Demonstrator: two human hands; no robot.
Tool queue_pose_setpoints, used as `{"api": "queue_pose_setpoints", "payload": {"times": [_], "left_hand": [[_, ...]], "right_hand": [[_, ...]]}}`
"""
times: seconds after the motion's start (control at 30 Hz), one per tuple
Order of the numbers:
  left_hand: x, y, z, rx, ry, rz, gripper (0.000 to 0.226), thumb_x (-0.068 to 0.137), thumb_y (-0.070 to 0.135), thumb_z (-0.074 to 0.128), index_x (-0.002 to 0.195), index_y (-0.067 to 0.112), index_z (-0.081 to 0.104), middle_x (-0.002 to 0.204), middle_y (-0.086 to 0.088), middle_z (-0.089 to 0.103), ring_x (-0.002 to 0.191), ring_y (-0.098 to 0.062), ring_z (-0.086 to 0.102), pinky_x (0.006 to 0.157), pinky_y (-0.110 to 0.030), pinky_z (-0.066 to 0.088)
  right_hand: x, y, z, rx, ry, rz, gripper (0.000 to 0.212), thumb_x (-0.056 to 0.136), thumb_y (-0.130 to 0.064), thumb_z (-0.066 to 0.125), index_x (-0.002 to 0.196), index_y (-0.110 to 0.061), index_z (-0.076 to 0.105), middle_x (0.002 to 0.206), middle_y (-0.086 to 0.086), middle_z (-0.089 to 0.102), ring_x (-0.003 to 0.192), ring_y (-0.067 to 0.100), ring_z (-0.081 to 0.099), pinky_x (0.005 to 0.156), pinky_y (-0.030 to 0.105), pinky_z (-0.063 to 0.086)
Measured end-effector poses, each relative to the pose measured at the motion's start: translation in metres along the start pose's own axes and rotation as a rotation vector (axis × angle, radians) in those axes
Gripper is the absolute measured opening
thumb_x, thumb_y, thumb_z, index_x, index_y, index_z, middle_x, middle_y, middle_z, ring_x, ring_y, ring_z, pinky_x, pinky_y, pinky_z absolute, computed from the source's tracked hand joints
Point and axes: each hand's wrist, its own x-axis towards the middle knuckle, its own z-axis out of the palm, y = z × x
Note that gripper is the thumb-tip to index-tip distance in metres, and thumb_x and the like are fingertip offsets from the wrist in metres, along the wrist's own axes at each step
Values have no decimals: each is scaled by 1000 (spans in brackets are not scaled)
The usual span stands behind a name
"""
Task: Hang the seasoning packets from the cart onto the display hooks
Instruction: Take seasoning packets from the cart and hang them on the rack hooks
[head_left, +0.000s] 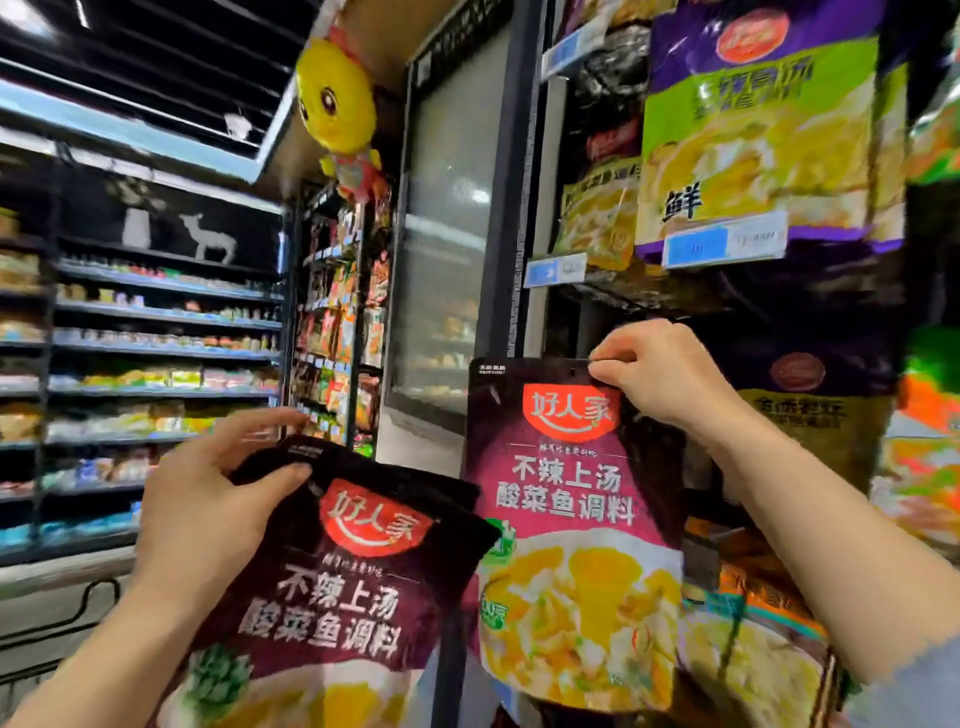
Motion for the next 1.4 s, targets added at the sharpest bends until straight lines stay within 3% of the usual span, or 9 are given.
{"api": "queue_pose_setpoints", "payload": {"times": [0.07,0.4,0.53,0.67,0.83,0.97,1.07,1.2,1.4], "left_hand": [[9,2,18,-10,35,3,63,72,2,78,85,62,64,89,22,69,96,-6,65,90,-31,52],[47,-9,68,4,83,22,55,70,1,80,84,53,67,86,18,71,92,-12,66,87,-47,53],[63,-16,72,10,57,64,60,70,0,79,83,57,65,78,36,64,81,10,62,68,-6,49],[75,-25,73,-2,68,66,57,72,2,78,81,56,65,81,29,68,82,-2,66,72,-27,56],[83,-39,74,-33,100,39,54,72,4,79,88,54,65,86,25,69,89,-8,66,81,-42,55],[84,-52,82,-67,114,-22,52,72,4,79,93,50,67,92,9,72,92,-21,67,83,-52,54],[84,-56,88,-103,108,-53,52,72,2,78,90,49,68,88,6,72,86,-17,68,80,-48,56],[83,-55,94,-98,90,-31,51,72,-1,78,81,48,68,83,9,69,74,3,64,63,-12,52],[86,-54,94,-83,109,-18,57,71,2,79,78,57,64,85,8,69,85,-11,65,71,-28,48]], "right_hand": [[26,11,4,65,-8,6,9,83,-24,68,75,-29,68,92,0,71,93,19,63,84,38,51],[113,44,49,661,-10,257,7,81,-4,66,81,-9,71,84,7,67,87,19,61,79,31,48],[127,50,56,764,-2,272,15,82,-1,66,72,-12,67,76,4,65,78,18,61,84,34,50],[146,52,55,849,42,293,16,82,-2,67,71,-13,64,78,4,65,77,20,62,80,36,51],[163,54,60,836,50,267,22,83,2,63,103,-6,68,98,11,67,85,21,63,84,33,53],[174,59,59,797,68,290,30,83,3,65,112,-1,65,100,10,63,72,13,58,56,12,50],[186,63,59,741,106,297,30,80,4,66,110,1,66,104,14,64,84,17,59,63,12,47],[192,62,56,617,59,301,31,80,-2,70,110,-5,67,96,4,62,86,14,55,63,15,44],[192,94,57,534,54,432,29,79,-2,70,107,6,63,104,16,63,87,28,59,73,30,44]]}}
